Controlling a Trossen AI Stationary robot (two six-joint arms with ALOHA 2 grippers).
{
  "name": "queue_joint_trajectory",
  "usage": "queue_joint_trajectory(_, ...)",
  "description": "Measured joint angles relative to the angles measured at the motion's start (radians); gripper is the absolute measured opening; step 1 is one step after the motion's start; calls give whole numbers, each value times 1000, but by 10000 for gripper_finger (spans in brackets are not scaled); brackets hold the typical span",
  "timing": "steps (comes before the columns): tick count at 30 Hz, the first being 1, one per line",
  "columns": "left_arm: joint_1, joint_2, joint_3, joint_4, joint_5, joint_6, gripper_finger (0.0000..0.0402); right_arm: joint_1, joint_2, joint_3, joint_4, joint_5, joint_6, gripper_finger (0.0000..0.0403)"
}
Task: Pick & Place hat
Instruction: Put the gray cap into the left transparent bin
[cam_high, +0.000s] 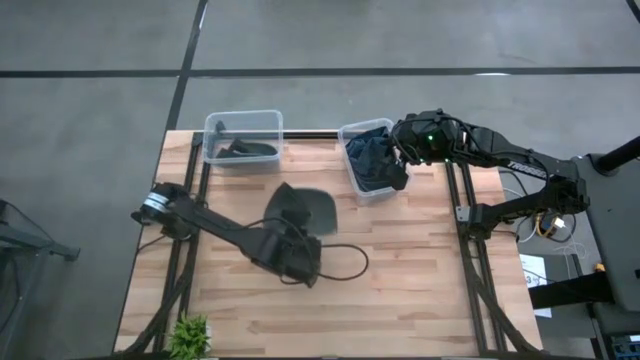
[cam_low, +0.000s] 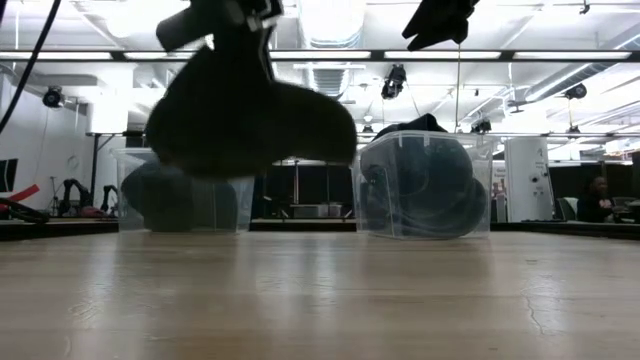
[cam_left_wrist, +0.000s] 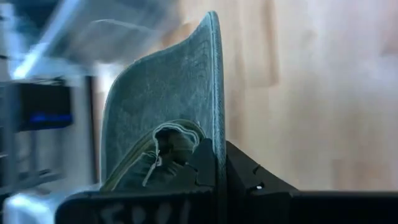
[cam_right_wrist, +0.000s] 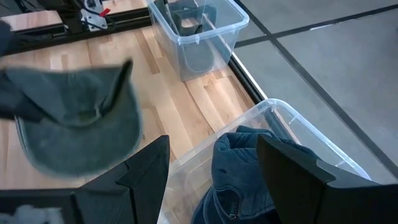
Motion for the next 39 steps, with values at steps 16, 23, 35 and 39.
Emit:
queue_joint_trajectory(16, 123, -27, 249, -538, -291, 27, 5, 0, 0, 0, 0, 0, -6, 233)
queue_joint_trajectory(23, 279, -59, 231, -539, -339, 123, 5, 0, 0, -4, 0, 0, -10, 233)
queue_joint_trajectory(35, 601, -62, 221, -539, -259, 328, 4, 0, 0, -13, 0, -1, -23, 233)
queue_joint_trajectory(39, 655, -62, 220, -539, -186, 390, 4, 0, 0, -13, 0, 0, -23, 233)
